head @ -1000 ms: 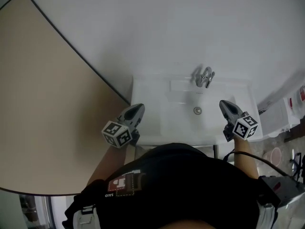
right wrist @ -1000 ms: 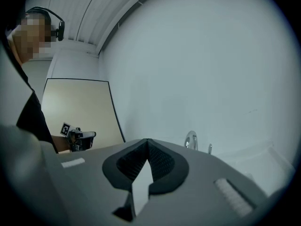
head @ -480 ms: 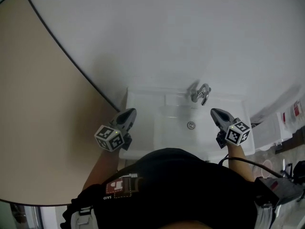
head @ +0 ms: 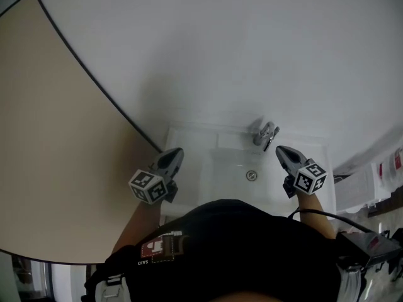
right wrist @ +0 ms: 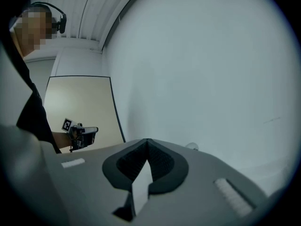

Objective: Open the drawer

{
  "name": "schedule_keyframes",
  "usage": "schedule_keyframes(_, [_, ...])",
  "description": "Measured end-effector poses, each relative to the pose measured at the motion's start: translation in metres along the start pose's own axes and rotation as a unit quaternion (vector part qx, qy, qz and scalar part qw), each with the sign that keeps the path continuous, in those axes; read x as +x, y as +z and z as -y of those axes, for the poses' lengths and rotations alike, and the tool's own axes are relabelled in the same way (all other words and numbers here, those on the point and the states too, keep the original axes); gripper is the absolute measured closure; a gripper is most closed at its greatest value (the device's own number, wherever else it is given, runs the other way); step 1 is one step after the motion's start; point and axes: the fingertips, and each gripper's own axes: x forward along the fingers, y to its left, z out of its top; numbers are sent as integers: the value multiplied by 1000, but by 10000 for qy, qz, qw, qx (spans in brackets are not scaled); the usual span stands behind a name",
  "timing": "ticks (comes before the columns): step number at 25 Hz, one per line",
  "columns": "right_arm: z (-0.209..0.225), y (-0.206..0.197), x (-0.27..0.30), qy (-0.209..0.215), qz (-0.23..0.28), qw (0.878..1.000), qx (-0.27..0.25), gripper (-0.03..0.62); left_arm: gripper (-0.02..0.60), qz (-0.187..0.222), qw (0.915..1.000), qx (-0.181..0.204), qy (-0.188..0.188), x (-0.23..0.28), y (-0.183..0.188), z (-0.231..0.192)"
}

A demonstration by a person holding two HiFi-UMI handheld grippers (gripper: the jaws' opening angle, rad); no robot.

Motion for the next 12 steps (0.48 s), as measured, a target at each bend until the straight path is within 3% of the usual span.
schedule_keyframes(12, [-8,-3,5,25,-26,9999,112,599,581,-43,10000,-89,-6,-7,4,-5])
